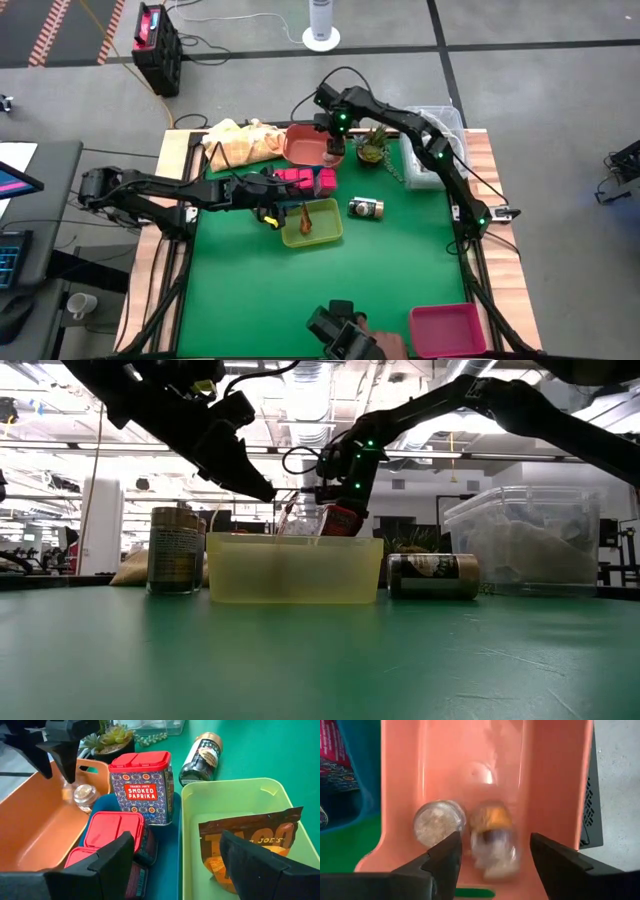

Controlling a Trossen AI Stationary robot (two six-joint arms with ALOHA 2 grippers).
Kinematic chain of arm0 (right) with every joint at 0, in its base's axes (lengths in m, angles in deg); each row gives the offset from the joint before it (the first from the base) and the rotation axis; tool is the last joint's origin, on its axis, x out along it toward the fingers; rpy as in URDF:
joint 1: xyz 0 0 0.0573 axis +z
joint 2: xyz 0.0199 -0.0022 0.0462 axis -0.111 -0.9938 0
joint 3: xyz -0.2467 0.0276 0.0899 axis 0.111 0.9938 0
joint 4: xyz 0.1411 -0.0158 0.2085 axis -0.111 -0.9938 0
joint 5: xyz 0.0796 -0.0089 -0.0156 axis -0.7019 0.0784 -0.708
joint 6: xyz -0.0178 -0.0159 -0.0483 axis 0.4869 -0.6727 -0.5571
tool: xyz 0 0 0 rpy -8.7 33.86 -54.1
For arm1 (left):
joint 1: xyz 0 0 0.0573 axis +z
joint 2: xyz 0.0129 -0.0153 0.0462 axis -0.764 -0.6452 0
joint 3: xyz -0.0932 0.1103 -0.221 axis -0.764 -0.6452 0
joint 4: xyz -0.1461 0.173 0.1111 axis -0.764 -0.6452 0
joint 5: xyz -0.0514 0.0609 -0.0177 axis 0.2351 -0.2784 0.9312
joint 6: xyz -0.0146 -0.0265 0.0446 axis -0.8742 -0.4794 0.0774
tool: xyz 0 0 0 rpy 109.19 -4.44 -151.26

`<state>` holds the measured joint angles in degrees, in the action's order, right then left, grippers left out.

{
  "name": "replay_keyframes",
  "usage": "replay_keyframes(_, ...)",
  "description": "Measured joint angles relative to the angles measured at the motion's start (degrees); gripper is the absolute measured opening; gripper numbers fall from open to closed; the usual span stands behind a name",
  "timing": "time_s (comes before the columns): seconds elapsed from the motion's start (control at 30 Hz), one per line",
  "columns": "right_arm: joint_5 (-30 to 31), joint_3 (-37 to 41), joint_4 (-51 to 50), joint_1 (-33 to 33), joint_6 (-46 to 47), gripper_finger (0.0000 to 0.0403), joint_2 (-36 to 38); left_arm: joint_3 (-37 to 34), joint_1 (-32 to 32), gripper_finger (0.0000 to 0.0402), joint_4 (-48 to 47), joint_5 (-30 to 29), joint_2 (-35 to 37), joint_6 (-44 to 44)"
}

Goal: Sort spices by type
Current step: Put the brown seasoning bottle into the orange bin, then put the gold seasoning can into the pink bin

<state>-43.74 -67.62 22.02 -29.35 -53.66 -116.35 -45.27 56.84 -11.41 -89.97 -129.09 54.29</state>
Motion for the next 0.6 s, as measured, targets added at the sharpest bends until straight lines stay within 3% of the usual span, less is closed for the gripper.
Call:
replay_keyframes(0.43,1.29,-4.26,0.65,0.51,-0.76,0.0266,0.28,0.04,0.00,0.0278,-0.95,-0.68,0.02,0.60)
replay_keyframes(0.6,8.41,-4.76,0.36,3.54,-3.27,0.0266,0.20,0.04,0.02,0.0278,-2.64,-3.31,0.02,1.09)
